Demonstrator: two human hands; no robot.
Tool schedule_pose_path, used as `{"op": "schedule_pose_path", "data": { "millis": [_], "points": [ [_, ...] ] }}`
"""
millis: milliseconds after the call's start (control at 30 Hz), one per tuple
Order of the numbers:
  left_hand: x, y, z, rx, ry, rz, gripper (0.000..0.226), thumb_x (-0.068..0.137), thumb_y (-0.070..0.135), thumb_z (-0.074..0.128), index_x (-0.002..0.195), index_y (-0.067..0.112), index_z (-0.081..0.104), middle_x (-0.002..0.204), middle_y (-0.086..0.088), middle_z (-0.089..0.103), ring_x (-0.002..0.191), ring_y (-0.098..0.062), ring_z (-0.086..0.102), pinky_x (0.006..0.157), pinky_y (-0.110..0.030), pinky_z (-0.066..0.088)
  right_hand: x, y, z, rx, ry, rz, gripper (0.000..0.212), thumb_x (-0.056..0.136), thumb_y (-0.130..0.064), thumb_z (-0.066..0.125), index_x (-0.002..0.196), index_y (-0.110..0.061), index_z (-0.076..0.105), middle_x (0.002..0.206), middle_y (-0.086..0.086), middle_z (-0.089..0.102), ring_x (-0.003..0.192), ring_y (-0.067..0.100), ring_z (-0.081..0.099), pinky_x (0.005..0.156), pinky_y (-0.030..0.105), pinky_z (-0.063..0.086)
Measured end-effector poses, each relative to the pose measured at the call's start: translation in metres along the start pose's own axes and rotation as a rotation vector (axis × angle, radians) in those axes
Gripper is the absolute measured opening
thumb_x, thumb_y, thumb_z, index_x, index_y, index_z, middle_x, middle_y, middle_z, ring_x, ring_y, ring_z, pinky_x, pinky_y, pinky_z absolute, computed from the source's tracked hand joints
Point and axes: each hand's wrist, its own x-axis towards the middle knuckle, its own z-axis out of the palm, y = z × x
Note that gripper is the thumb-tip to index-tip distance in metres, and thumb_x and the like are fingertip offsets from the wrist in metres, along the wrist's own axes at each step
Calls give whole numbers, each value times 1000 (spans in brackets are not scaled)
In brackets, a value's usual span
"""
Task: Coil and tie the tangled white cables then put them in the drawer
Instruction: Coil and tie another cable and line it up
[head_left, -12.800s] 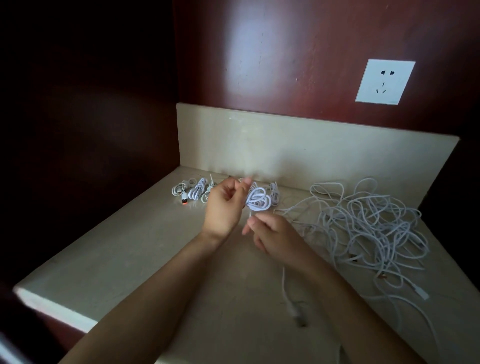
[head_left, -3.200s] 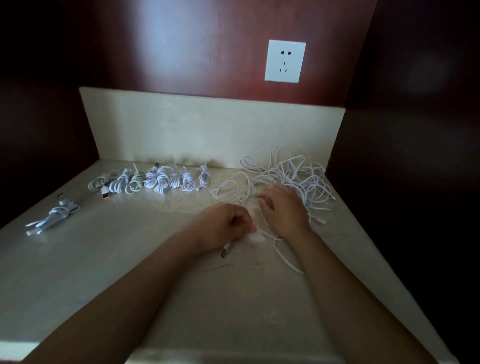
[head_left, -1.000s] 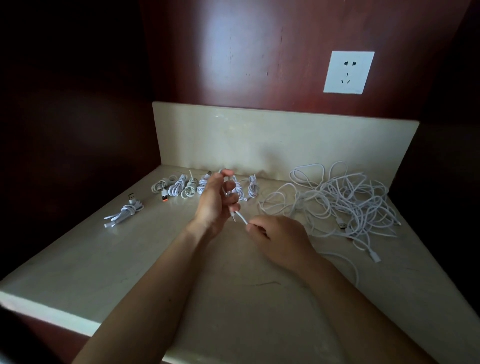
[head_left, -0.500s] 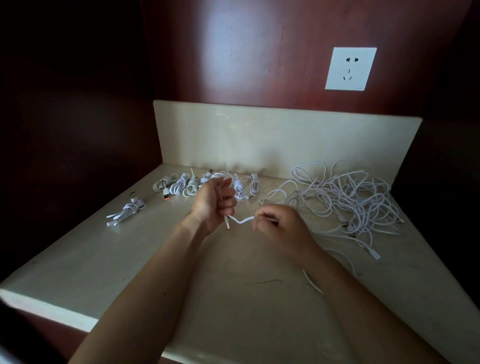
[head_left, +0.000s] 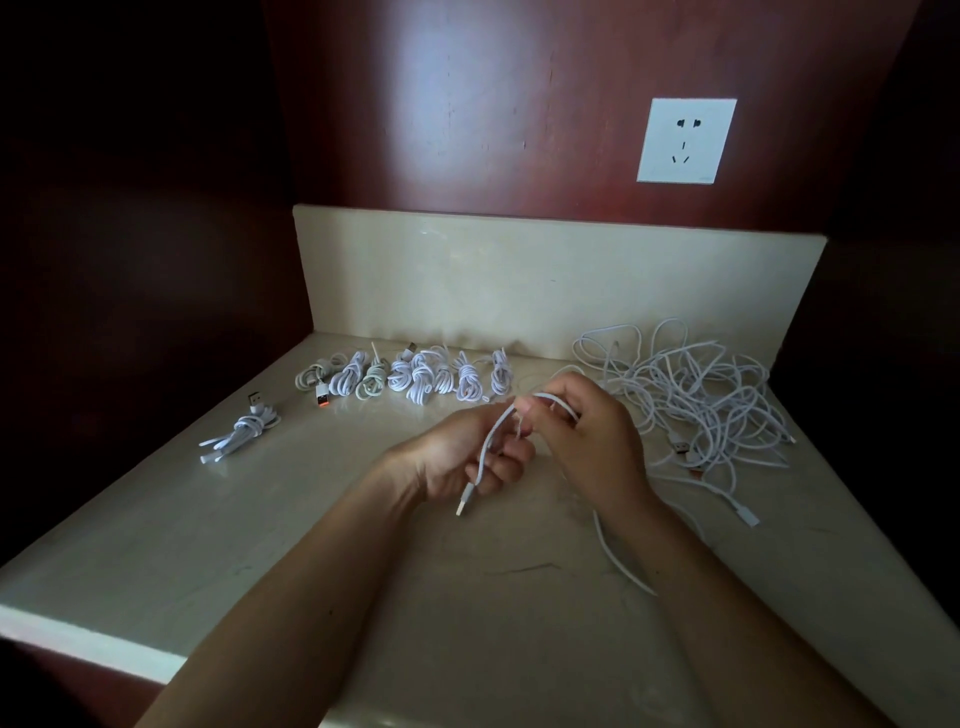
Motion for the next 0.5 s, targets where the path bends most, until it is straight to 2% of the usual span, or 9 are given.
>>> {"op": "schedule_pose_path", "data": {
  "millis": [167,233,300,433,500],
  "points": [
    [-1,4,2,35,-68,-58,51,95,63,19,74,23,41,49,10,26,34,1,23,34,-11,10,1,4,2,-25,-53,44,30,81,-52,49,77,-24,56,73,-17,67,72,8,63,74,44,51],
    [-5,4,4,106,-47,-44,47,90,66,28,74,23,41,45,10,24,33,0,20,33,-10,10,1,5,5,-49,-71,60,28,81,-52,45,81,-26,55,73,-16,67,73,9,63,74,44,51],
    [-7,3,7,207,-1,7,39,91,59,36,73,25,40,44,10,22,34,-1,18,33,-12,9,0,7,8,-70,-78,59,26,83,-49,41,86,-27,56,76,-12,67,75,12,63,74,44,51],
    [-4,-1,10,326,102,116,45,103,48,27,65,24,33,47,6,22,38,-6,17,35,-15,11,-2,8,6,-147,-90,19,26,93,-40,34,92,-25,55,80,-6,61,78,18,58,73,42,48],
    [-1,-1,11,359,211,237,47,105,44,27,66,20,36,45,4,27,38,-9,22,36,-17,18,-2,8,4,-186,-105,6,20,100,-34,36,101,-23,53,82,-5,60,81,22,59,72,38,46]
  ]
}}
